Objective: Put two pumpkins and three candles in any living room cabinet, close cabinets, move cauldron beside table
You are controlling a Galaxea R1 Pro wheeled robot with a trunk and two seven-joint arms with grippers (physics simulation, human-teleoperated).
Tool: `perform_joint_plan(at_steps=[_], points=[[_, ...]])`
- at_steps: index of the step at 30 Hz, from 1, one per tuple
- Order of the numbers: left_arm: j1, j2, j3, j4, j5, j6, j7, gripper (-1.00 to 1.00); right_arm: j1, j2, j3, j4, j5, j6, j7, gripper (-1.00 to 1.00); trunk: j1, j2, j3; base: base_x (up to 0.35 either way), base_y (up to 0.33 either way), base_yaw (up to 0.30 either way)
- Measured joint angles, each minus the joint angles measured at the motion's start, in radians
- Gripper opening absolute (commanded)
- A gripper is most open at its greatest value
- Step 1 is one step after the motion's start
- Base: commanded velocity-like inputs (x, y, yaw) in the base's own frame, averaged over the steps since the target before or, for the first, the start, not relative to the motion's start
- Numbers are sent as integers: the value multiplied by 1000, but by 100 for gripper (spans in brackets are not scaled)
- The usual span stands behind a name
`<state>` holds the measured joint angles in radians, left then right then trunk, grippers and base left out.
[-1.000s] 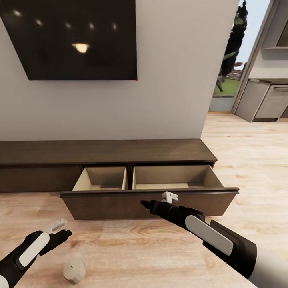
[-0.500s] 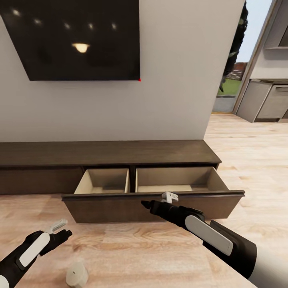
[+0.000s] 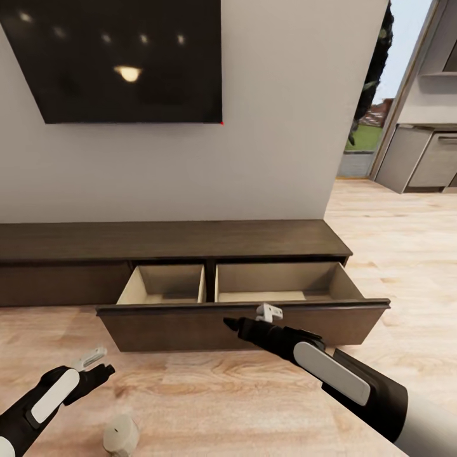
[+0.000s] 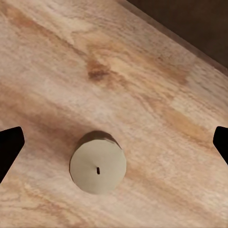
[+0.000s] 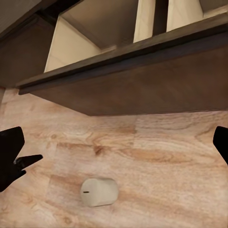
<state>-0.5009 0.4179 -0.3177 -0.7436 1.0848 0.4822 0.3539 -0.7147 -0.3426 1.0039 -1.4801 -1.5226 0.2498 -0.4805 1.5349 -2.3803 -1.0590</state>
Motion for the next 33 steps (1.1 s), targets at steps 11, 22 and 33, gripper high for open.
perform_joint_plan(at_steps=[11, 22, 33], points=[[0, -1, 0, 9, 0, 1, 0, 100, 0, 0, 1, -1, 1, 0, 2, 100, 42, -77, -34, 0, 0, 0], [0, -3, 1, 9, 0, 6, 0, 100, 0, 0, 1, -1, 1, 0, 2, 100, 68, -120, -73, 0, 0, 0], [0, -4, 1, 10, 1, 7, 0, 100, 0, 0, 1, 0, 1, 0, 2, 100, 73, -123, -115, 0, 0, 0]])
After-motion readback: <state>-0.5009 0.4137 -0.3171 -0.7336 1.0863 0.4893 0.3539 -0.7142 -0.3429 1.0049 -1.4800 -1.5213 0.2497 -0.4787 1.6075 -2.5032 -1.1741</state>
